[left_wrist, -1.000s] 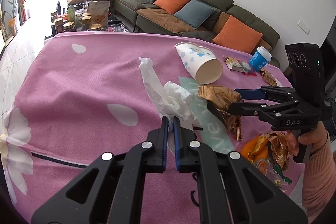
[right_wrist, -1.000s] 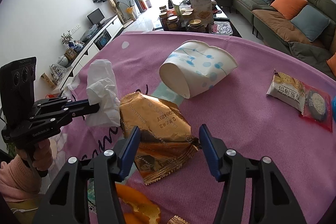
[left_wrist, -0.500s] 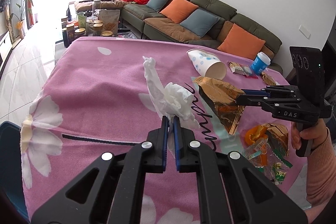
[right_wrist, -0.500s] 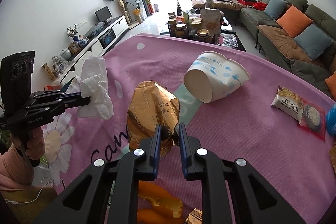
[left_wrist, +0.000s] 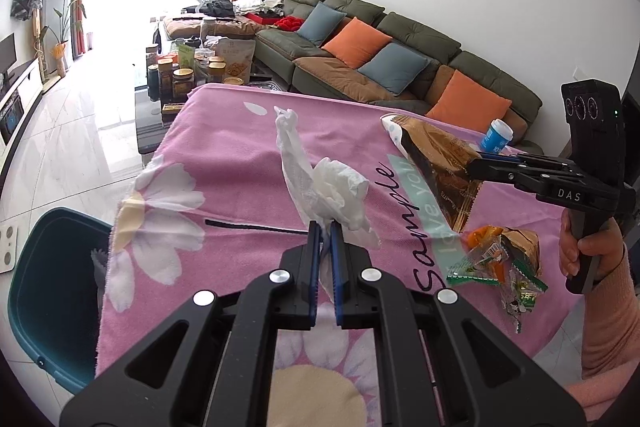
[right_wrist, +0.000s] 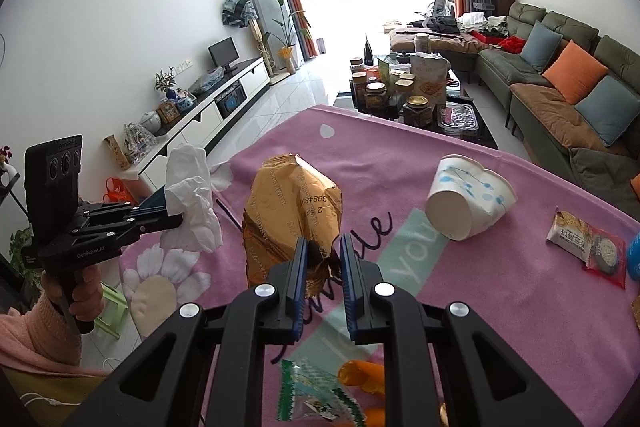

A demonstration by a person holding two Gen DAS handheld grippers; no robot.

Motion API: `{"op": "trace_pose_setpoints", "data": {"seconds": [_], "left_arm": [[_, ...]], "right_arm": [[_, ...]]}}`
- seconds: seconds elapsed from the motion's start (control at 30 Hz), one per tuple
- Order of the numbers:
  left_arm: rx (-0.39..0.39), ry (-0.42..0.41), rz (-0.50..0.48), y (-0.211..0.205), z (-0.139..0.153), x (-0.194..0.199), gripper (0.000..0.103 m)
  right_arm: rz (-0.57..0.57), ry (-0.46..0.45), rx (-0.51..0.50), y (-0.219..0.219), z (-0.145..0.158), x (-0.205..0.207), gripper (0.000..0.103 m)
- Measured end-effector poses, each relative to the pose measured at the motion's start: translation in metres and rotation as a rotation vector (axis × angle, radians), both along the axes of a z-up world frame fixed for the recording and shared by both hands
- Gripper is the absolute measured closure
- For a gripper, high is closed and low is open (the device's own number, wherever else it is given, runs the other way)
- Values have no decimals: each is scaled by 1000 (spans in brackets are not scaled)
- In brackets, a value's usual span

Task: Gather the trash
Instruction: 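Lift the wrapper and tissue and carry both toward the teal basket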

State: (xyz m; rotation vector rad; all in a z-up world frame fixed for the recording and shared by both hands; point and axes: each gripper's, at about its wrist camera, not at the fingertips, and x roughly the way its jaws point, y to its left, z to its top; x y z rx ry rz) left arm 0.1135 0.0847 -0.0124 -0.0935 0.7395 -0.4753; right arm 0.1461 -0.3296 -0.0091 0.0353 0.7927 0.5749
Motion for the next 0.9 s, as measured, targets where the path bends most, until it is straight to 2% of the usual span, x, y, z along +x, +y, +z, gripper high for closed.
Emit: {"op": "trace_pose_setpoints", "data": {"seconds": [0.4,0.9], "left_arm": [[20,-25,124,73,7,-37,97],[43,-4,303,165,1,-47,97]], "right_arm": [[137,6,32,80,-1,0,88],[251,38,73,159,-6,11,88]]}}
